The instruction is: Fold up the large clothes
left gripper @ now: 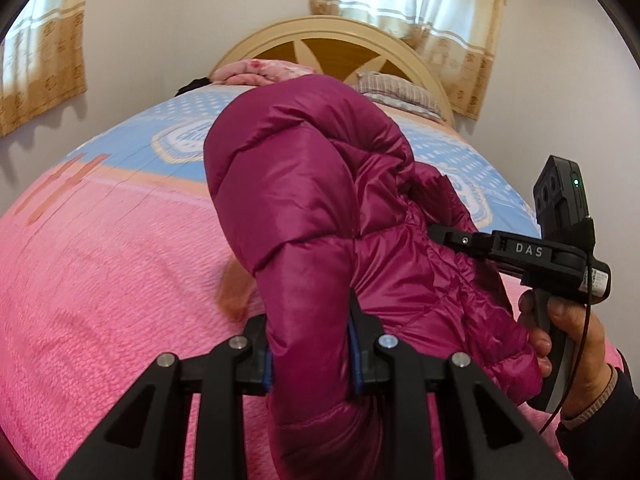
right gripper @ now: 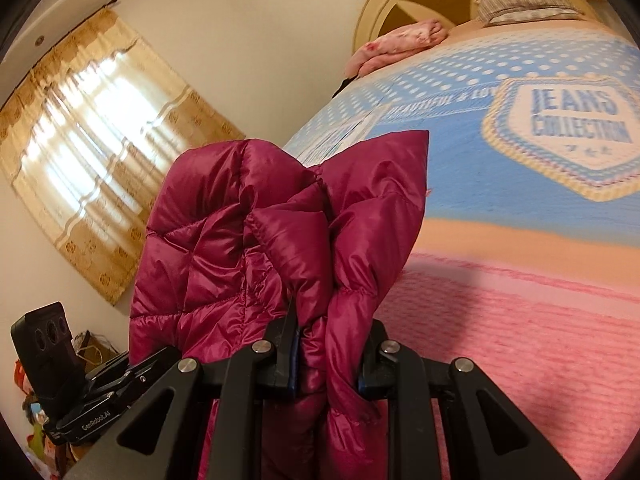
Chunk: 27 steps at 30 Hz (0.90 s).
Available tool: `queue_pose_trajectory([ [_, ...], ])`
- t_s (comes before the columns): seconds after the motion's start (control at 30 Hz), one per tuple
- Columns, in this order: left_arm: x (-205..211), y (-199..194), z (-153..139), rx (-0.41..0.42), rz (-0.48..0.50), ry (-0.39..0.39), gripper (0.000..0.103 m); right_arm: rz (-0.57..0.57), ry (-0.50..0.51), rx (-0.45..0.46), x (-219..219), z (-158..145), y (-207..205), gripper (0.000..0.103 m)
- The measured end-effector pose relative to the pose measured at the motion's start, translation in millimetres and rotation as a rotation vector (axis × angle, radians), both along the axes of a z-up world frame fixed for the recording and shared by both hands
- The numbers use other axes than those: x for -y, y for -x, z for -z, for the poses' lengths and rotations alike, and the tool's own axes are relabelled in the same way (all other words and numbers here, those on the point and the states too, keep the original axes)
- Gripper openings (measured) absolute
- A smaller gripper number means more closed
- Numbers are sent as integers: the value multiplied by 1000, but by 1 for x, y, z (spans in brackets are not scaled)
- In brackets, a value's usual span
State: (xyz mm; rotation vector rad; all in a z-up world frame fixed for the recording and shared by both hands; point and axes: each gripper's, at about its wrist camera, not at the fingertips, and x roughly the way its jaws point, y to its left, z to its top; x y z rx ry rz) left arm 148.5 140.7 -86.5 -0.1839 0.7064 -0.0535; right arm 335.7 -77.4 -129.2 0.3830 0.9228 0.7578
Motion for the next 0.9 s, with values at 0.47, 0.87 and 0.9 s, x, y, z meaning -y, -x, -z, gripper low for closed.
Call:
queue_pose_trajectory([
  [0.47,-20,13,25,-41,-56,35,28,-61,57,-33,-49,22,-13,20],
  [0.87,-21,11,31,-49,-63,36,29,-48,72,-49,-60,34,-21,20],
  [0.9,-22,11,32,-48,-63,32,29,-46,72,-50,-60,34,-21,20],
])
